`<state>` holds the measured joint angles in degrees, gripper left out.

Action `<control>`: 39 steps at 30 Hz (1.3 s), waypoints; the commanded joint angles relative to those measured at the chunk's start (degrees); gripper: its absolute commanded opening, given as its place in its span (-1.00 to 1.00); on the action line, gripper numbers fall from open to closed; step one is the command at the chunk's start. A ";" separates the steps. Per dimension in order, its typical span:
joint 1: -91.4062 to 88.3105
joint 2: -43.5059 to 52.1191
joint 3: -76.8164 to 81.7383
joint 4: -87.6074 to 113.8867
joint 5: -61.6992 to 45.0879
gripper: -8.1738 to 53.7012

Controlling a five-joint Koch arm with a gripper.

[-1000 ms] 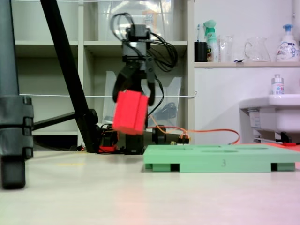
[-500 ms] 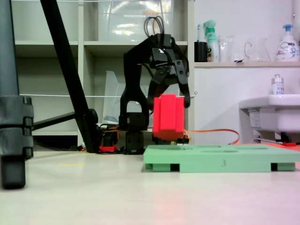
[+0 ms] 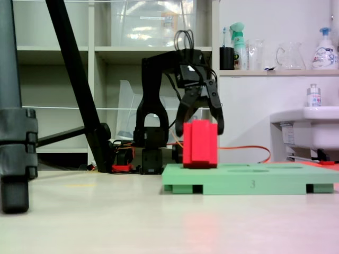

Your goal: Put the cross columnar block into the corresponding hole

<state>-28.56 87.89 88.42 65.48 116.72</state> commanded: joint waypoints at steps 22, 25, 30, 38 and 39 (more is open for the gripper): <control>-0.70 -7.29 2.55 -9.05 -0.70 -0.25; -0.44 -8.35 2.55 -10.46 -0.97 -0.22; 0.09 -8.79 2.64 -12.22 -2.29 -0.06; 0.88 -6.77 5.98 -15.38 -2.29 0.95; 1.14 -5.63 6.77 -15.56 -2.29 0.95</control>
<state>-27.51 79.72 95.80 52.03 114.08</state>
